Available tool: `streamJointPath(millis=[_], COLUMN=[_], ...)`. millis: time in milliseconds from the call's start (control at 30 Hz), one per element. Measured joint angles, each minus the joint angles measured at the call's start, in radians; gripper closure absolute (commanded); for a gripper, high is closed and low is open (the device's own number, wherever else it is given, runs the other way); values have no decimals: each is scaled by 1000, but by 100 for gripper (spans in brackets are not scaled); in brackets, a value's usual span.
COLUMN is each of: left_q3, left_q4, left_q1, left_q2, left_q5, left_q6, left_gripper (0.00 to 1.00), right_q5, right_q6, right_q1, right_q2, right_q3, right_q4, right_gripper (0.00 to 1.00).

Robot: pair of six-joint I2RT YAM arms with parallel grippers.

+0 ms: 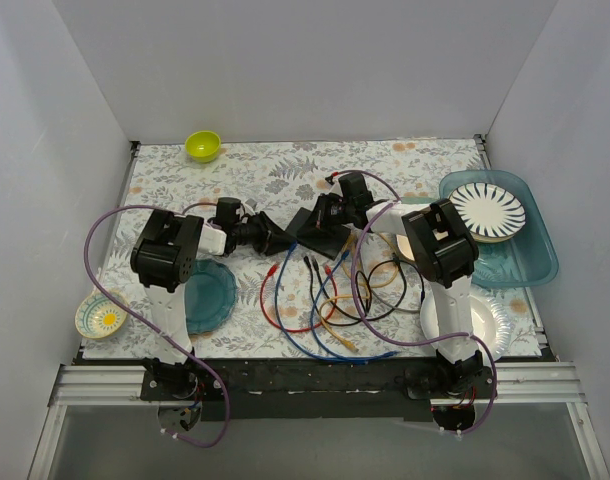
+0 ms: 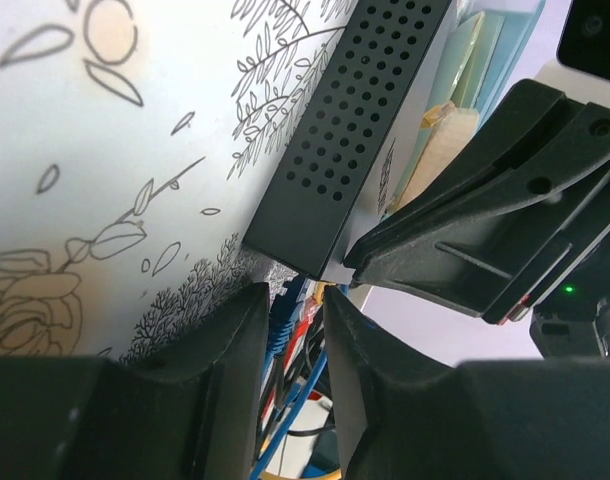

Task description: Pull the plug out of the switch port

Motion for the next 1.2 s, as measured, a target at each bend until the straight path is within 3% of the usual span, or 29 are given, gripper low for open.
streamJointPath(millis=[133, 333, 700, 967, 1200], left_q3=[-13, -13, -6, 25, 32], left_q4=[3, -16, -47, -97, -108], left_q1=[-11, -24, -25, -29, -31], left_q2=[-18, -35, -32, -25, -25], left_q5=[-37, -73, -82, -80, -82], left_q6=[-23, -9, 21, 45, 55], left_gripper=[63, 64, 77, 99, 100], right_q5=[0, -1, -1, 3, 9], right_q6=[1, 6, 20, 22, 21], right_q1=[0, -1, -1, -1, 0], right_q2=[0, 0, 0, 0, -4], right_q3=[-2, -7, -14, -14, -19], right_q4=[2, 12, 26, 26, 27], right_gripper=[88, 89, 89, 88, 88])
